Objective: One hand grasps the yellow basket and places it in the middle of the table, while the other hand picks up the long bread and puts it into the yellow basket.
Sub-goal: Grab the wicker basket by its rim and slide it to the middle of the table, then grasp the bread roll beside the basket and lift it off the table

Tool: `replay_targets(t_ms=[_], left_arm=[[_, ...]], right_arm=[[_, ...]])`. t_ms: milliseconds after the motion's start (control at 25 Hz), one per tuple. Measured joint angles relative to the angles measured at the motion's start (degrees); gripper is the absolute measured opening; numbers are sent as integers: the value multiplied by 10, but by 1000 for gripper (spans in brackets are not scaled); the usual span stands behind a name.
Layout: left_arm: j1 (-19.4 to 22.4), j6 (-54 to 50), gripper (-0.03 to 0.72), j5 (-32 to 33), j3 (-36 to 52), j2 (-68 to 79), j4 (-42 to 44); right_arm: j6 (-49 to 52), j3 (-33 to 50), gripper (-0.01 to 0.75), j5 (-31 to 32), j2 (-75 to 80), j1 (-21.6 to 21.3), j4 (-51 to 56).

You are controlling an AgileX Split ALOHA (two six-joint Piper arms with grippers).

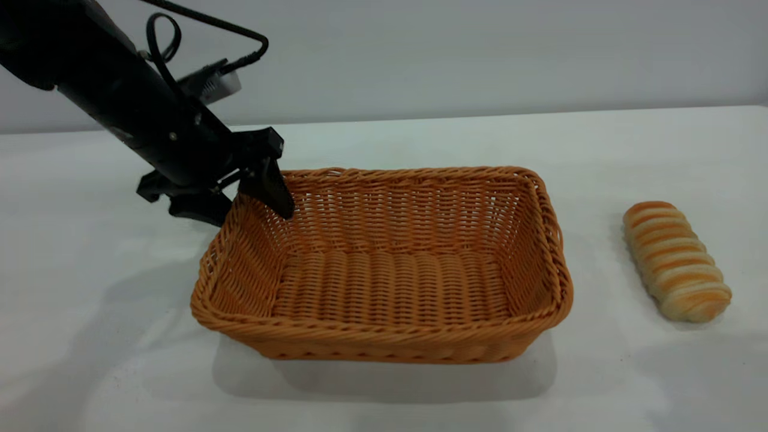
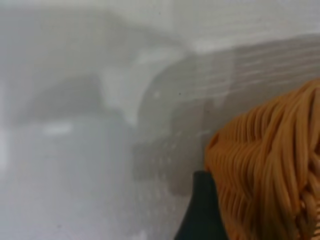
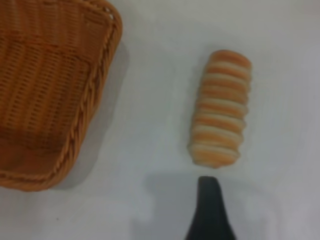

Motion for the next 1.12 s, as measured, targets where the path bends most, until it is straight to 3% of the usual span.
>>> replay_targets(t_ms=[200,480,1120], left_arm=[[0,-1,624,7,0,-18,85],[0,-2,592,41,0,-57,165],[0,-4,586,107,0,-253,179]], right_arm=[[17,-19,623,-36,94,0,0],[22,-91,600,-38,246,-4,0],[20,-219,589,-14,471,-39,-8]])
